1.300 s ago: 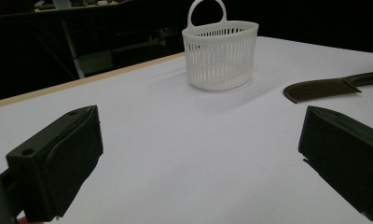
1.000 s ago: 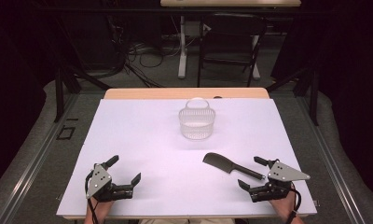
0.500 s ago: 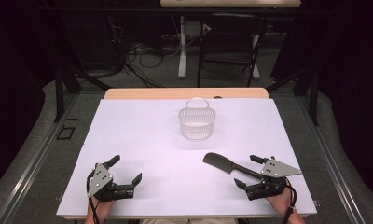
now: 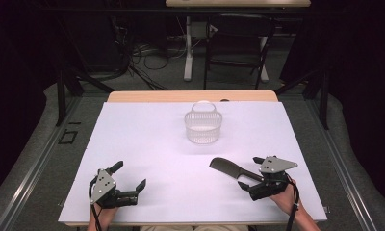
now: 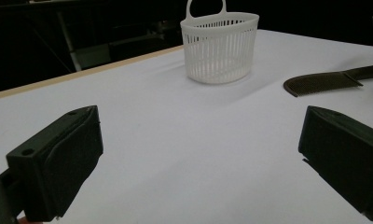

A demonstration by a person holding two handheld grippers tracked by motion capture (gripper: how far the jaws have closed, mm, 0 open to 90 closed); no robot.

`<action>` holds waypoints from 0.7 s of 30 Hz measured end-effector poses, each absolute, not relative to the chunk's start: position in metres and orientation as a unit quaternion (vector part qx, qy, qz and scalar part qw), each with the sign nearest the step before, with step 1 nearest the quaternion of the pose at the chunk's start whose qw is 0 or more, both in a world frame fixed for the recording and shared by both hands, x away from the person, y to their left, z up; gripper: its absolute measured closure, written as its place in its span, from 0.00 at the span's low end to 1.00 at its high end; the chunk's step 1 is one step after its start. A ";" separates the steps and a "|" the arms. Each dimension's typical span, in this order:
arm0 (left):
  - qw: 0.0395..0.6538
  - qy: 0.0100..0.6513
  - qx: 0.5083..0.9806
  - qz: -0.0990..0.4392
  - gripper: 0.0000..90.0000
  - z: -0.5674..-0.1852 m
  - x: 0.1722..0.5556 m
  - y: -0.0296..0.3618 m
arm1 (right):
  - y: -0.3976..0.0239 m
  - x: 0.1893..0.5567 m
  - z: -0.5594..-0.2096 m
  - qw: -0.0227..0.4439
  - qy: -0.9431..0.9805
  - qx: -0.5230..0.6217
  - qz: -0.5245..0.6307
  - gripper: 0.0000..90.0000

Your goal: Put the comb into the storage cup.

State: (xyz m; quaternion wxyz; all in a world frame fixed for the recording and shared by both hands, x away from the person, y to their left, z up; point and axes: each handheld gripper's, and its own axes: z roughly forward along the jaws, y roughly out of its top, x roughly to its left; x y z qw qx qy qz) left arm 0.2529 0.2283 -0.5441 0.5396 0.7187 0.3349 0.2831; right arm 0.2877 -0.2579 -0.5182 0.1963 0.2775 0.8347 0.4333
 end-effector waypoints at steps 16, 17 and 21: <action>0.536 0.334 0.722 0.282 0.00 -0.544 0.253 0.228 | -0.251 0.314 -0.511 0.150 0.881 0.263 0.363 0.01; 0.535 0.335 0.722 0.283 0.00 -0.544 0.253 0.228 | -0.250 0.315 -0.510 0.150 0.883 0.261 0.361 0.01; 0.535 0.336 0.721 0.283 0.00 -0.545 0.252 0.228 | -0.248 0.319 -0.507 0.142 0.893 0.254 0.345 0.01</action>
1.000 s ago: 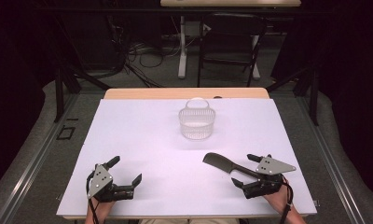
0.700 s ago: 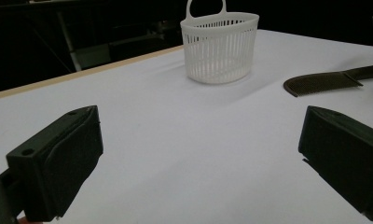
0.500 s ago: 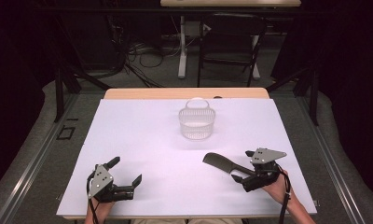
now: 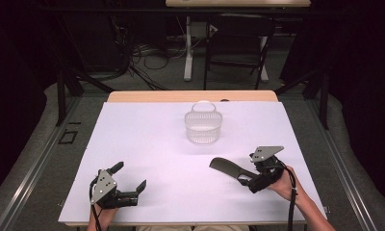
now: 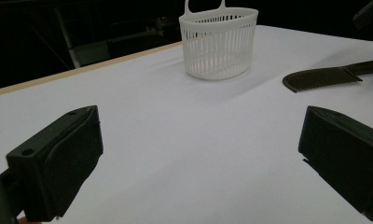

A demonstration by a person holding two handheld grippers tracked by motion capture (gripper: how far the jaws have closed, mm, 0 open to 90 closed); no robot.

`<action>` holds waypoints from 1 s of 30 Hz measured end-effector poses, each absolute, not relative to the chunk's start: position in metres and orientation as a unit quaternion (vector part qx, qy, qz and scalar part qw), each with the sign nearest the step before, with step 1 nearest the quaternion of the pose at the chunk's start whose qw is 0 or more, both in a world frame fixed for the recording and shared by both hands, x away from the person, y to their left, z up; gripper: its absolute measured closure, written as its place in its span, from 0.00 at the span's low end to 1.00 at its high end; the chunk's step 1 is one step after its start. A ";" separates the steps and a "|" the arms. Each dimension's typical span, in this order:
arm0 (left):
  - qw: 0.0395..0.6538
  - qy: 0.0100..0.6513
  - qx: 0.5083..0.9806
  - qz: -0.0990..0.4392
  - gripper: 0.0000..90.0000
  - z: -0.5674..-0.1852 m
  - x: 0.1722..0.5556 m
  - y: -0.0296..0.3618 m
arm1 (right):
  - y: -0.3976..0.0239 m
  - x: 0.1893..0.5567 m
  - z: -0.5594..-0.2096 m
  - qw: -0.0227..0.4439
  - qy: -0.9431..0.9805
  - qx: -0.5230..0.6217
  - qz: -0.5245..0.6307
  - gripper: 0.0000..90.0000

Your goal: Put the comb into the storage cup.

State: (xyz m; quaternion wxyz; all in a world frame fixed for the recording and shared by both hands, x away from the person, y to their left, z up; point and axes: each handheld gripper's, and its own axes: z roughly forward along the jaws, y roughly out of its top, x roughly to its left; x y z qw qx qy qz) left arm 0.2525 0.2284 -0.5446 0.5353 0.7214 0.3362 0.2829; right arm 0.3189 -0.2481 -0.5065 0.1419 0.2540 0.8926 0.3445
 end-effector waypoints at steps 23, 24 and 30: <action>0.532 0.342 0.722 0.279 0.00 -0.547 0.256 0.226 | -0.233 0.351 -0.512 0.068 0.946 0.244 0.203 0.00; 0.531 0.342 0.724 0.278 0.00 -0.547 0.256 0.226 | -0.233 0.352 -0.513 0.069 0.946 0.243 0.203 0.00; 0.529 0.341 0.725 0.281 0.00 -0.546 0.256 0.226 | -0.230 0.354 -0.511 0.067 0.951 0.240 0.181 0.16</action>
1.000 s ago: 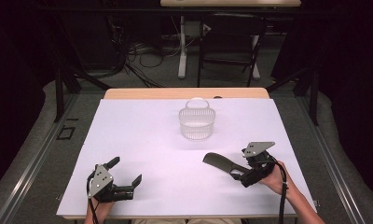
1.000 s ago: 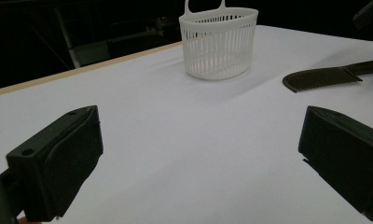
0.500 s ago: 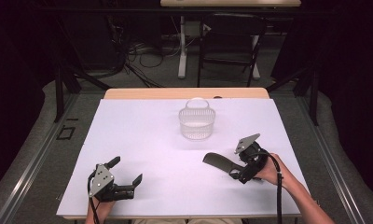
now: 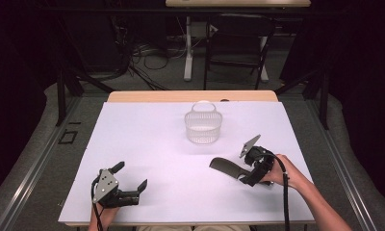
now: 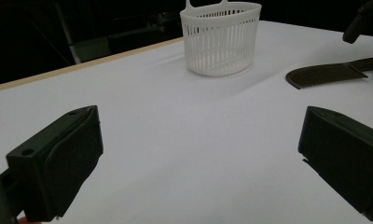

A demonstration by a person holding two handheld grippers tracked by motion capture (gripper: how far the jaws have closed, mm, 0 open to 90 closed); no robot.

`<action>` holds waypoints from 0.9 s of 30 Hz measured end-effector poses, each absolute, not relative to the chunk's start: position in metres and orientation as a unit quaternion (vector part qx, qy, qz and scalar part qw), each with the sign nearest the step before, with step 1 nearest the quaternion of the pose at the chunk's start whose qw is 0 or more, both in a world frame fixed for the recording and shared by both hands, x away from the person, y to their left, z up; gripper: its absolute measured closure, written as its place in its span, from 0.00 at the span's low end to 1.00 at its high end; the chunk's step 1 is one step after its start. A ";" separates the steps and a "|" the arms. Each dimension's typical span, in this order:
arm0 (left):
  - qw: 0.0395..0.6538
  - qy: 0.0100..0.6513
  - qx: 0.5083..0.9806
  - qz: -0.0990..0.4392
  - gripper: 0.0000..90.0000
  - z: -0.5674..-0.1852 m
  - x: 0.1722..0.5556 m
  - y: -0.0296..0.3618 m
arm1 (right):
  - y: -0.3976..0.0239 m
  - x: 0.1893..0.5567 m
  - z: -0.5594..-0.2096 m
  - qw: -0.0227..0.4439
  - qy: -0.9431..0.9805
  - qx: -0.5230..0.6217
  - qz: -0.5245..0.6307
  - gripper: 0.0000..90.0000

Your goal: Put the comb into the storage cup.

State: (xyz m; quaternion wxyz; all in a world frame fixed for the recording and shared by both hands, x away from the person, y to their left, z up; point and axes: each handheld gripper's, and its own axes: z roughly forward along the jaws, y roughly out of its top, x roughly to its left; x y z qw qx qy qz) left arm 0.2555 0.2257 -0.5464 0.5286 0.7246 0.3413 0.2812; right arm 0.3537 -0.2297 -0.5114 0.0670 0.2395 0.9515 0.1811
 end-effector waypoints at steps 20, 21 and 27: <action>0.525 0.343 0.726 0.281 0.00 -0.546 0.255 0.227 | -0.214 0.363 -0.522 0.059 0.961 0.255 0.087 0.64; 0.525 0.344 0.726 0.280 0.00 -0.546 0.255 0.227 | -0.213 0.363 -0.523 0.057 0.962 0.254 0.083 0.65; 0.525 0.344 0.726 0.280 0.00 -0.547 0.255 0.227 | -0.215 0.365 -0.525 0.048 0.962 0.258 0.076 0.71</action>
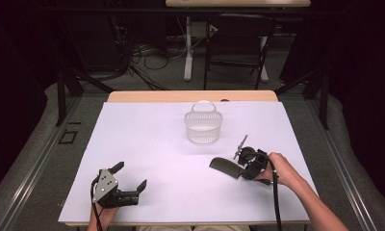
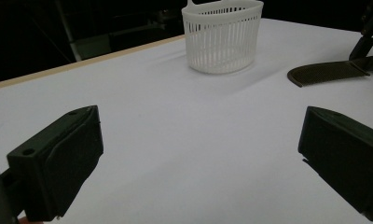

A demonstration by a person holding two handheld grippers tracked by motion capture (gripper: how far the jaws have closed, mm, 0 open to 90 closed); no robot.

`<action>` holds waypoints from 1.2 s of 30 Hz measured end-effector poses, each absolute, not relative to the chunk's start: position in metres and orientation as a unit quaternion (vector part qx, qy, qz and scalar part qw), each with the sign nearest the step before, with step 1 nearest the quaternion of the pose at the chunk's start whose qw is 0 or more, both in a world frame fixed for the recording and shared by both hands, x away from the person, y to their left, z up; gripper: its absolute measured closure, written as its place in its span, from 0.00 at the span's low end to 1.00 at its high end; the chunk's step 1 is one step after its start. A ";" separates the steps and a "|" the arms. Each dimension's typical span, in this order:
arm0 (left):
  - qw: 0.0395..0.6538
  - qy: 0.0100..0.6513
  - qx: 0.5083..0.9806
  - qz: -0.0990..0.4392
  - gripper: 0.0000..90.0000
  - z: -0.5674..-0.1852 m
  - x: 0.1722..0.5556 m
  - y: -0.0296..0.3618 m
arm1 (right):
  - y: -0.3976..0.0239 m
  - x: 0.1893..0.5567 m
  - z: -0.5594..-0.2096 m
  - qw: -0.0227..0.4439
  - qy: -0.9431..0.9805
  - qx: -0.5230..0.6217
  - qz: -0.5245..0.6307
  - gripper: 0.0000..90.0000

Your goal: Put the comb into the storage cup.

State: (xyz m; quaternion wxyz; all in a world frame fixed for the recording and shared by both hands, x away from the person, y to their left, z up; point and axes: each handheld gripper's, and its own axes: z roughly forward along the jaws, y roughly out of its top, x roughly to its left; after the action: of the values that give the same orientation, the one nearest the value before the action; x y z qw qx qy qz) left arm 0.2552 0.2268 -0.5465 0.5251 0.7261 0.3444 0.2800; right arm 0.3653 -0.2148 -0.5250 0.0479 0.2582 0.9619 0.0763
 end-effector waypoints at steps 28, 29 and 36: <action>0.520 0.342 0.730 0.281 0.00 -0.547 0.255 0.226 | -0.222 0.357 -0.514 0.054 0.956 0.266 0.114 0.81; 0.521 0.342 0.730 0.281 0.00 -0.547 0.255 0.226 | -0.222 0.357 -0.514 0.050 0.955 0.267 0.118 0.81; 0.521 0.343 0.729 0.281 0.00 -0.547 0.255 0.226 | -0.227 0.355 -0.507 0.053 0.951 0.274 0.135 0.81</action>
State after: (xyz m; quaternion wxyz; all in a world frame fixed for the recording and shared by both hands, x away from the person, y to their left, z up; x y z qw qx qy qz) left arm 0.2554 0.2257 -0.5468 0.5210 0.7293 0.3431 0.2809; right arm 0.3554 -0.2270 -0.5069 0.0535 0.2741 0.9506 0.1354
